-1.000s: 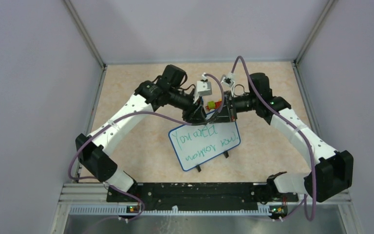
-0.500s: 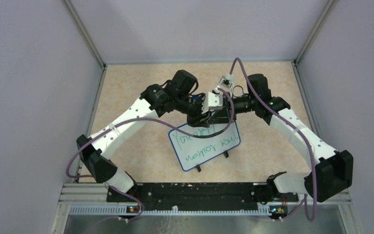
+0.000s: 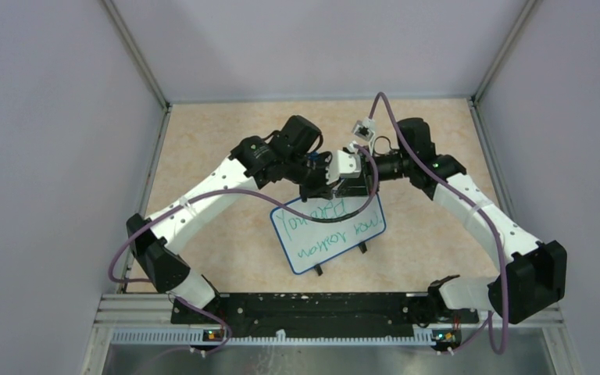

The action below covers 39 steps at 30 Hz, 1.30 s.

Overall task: Write a sentence on the whiteboard
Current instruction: Pass from the right arm to the left, then put down the whiteboard marker at the center of the board.

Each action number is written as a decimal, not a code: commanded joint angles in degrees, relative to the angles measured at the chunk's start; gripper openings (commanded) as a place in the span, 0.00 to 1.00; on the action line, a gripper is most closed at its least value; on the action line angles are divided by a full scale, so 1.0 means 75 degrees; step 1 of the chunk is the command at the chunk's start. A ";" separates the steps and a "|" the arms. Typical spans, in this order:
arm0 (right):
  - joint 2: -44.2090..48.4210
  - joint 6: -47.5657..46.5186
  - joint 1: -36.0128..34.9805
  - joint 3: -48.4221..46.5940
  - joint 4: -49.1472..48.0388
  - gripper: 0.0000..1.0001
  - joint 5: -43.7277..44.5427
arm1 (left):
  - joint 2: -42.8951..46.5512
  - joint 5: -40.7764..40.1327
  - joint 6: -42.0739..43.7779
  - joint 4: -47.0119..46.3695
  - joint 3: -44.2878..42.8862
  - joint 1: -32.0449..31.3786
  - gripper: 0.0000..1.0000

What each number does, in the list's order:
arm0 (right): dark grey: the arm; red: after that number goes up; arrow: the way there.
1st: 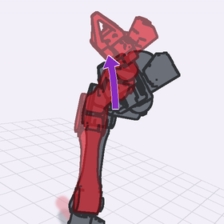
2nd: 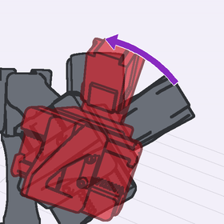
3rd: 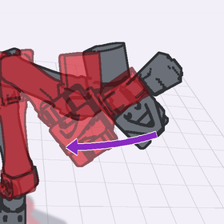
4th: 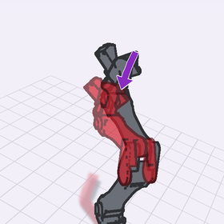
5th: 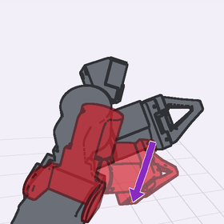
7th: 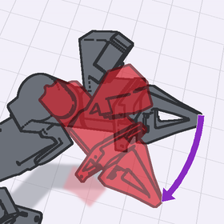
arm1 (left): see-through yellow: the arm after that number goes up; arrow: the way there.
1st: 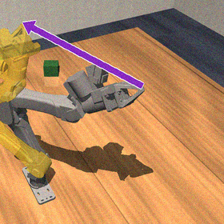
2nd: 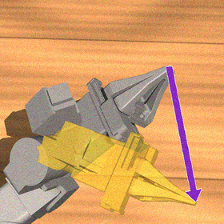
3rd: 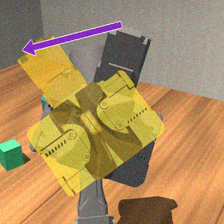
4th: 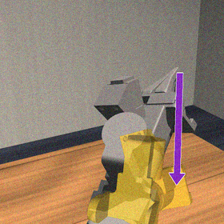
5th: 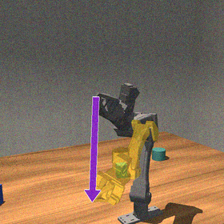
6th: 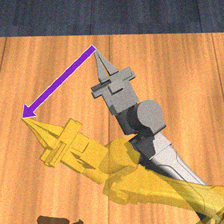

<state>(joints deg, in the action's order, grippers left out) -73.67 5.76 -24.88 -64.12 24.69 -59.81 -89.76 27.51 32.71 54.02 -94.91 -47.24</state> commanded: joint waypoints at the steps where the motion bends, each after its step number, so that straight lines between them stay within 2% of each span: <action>1: 0.0064 -0.0339 0.0016 -0.0555 0.0127 0.02 -0.0171 | 0.0227 -0.0436 -0.0288 -0.0449 -0.0087 0.0064 0.00; 4: 0.0058 -0.0279 0.0241 -0.0749 0.0180 0.15 -0.0197 | 0.0316 -0.0175 -0.0541 -0.0586 -0.0066 0.0333 0.00; 8: 0.0048 0.0123 0.0800 -0.0883 -0.0080 0.44 -0.0406 | 0.0312 -0.0040 -0.0874 -0.0707 -0.0060 0.0830 0.00; 11: 0.0058 0.0188 0.1199 -0.1039 -0.0086 0.63 -0.0399 | 0.0308 0.0237 -0.1240 -0.0897 -0.0071 0.1489 0.00; 13: 0.0073 0.0142 0.1444 -0.1139 -0.0080 0.72 -0.0300 | 0.0292 0.0351 -0.1501 -0.1054 -0.0061 0.2068 0.00; 20: -0.0039 -0.0273 0.2399 -0.1322 0.0193 0.77 -0.0074 | 0.0063 0.0092 -0.2231 -0.1318 0.0192 0.4101 0.00; 29: -0.0397 -0.1650 0.3560 -0.1012 0.1035 0.78 0.0371 | -0.0134 -0.0224 -0.2372 -0.1382 0.1398 0.6532 0.00; 34: -0.0320 -0.2316 0.3821 -0.0544 0.1240 0.78 0.0919 | -0.0324 -0.0718 -0.2091 -0.1117 0.2241 0.7384 0.03; 39: -0.0081 -0.2581 0.3958 0.0005 0.1151 0.81 0.1483 | -0.0370 -0.0968 -0.1745 -0.1351 0.3334 0.7783 0.06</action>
<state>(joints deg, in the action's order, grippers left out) -76.62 -9.41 3.92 -66.06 33.39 -52.38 -92.92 22.22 17.10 44.93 -74.76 9.82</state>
